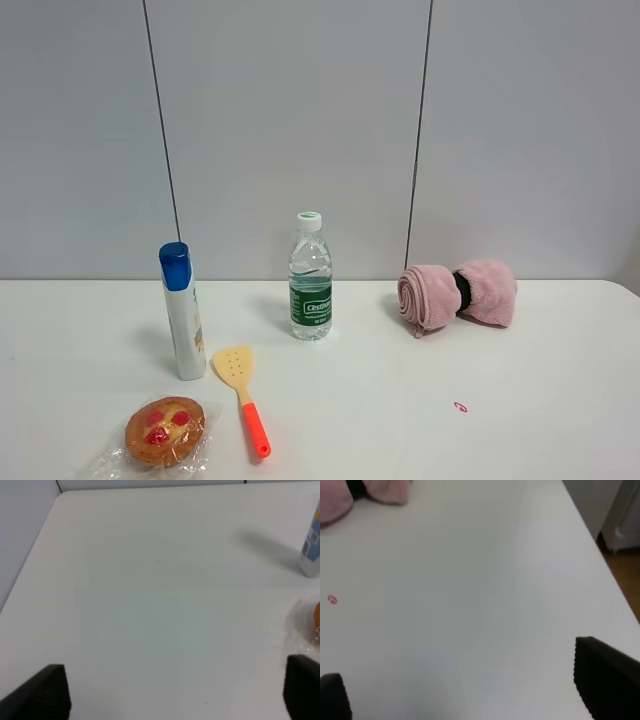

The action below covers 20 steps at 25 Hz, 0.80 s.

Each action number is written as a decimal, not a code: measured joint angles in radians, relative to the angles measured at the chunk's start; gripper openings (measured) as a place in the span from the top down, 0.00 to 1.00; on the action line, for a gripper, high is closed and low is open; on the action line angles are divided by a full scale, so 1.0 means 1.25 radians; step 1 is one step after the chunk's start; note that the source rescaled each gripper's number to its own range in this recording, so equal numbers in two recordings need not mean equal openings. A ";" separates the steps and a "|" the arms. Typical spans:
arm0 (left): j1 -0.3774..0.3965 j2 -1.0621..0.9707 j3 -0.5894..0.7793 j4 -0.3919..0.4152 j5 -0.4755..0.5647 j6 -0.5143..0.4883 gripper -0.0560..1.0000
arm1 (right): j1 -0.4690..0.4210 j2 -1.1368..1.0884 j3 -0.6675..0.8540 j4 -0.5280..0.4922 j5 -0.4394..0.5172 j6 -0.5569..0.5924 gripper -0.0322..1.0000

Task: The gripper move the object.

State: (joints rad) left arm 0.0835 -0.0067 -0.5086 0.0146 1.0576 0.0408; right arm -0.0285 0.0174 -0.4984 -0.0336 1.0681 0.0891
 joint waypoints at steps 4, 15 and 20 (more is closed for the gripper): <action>0.000 0.000 0.000 0.000 0.000 0.000 0.00 | 0.000 -0.016 0.000 -0.001 0.000 0.002 0.19; 0.000 0.000 0.000 0.000 0.000 0.000 0.00 | 0.000 -0.016 0.000 -0.025 0.000 0.017 0.19; 0.000 0.000 0.000 0.000 0.000 0.000 0.00 | 0.000 -0.016 0.000 -0.048 0.000 0.023 0.19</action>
State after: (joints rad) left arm 0.0835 -0.0067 -0.5086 0.0146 1.0576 0.0408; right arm -0.0285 -0.0022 -0.4984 -0.0937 1.0681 0.1183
